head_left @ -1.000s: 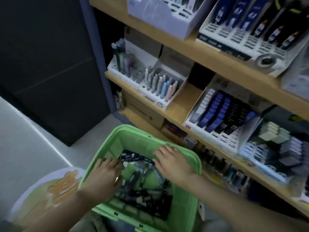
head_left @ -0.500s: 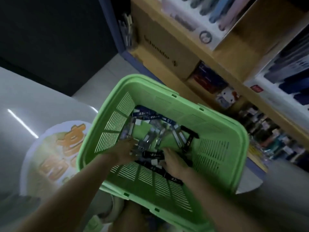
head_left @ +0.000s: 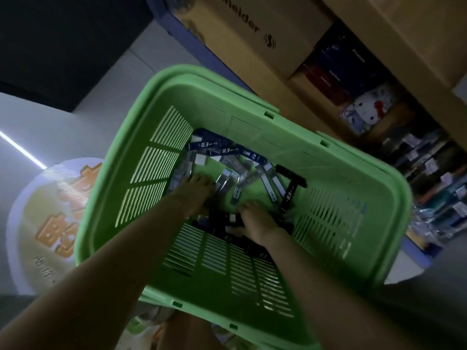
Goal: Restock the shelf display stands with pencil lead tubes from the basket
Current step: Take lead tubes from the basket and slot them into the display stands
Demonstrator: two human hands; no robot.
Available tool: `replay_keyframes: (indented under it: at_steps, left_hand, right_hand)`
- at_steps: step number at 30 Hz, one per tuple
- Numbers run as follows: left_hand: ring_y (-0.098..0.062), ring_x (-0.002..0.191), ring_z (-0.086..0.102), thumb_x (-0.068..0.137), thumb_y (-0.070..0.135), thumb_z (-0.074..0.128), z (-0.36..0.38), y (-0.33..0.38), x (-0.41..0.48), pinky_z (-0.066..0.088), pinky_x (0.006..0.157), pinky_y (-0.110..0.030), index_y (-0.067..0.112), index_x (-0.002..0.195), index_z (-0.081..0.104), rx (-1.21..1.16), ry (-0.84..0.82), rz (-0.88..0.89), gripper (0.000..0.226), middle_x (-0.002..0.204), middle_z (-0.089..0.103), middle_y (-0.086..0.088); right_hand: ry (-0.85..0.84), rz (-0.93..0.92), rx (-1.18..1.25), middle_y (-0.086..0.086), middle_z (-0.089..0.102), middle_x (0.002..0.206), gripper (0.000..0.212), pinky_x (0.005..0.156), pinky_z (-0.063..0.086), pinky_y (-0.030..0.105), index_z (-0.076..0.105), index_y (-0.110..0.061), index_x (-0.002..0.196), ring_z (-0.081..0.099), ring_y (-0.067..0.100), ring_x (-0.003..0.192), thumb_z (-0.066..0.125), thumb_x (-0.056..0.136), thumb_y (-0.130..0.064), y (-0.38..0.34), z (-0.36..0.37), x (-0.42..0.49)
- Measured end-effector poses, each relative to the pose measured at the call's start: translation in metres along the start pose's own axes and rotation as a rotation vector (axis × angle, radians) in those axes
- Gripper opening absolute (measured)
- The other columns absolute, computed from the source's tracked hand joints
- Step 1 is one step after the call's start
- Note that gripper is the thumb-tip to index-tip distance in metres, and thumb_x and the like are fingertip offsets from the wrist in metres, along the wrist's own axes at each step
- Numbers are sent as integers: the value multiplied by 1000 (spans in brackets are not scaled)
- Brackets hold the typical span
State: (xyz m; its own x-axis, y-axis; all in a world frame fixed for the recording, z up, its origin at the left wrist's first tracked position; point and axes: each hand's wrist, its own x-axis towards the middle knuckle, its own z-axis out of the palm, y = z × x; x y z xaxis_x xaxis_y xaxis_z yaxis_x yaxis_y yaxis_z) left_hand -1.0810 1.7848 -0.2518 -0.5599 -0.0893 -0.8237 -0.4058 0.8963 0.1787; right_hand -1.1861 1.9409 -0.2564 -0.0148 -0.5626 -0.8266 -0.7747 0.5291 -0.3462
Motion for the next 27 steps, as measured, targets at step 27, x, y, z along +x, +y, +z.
replay_keyframes:
  at_steps: [27]
  left_hand:
    - [-26,81,63,96,13,51,-43,30,-63,52,67,-27,-1,118,52,-1760,485,-489,26,92,65,-13]
  right_hand:
    - [103,-129,883,17,61,111,22,77,45,28,54,-4,115,57,22,95,45,99,-16,-50,-70,-40]
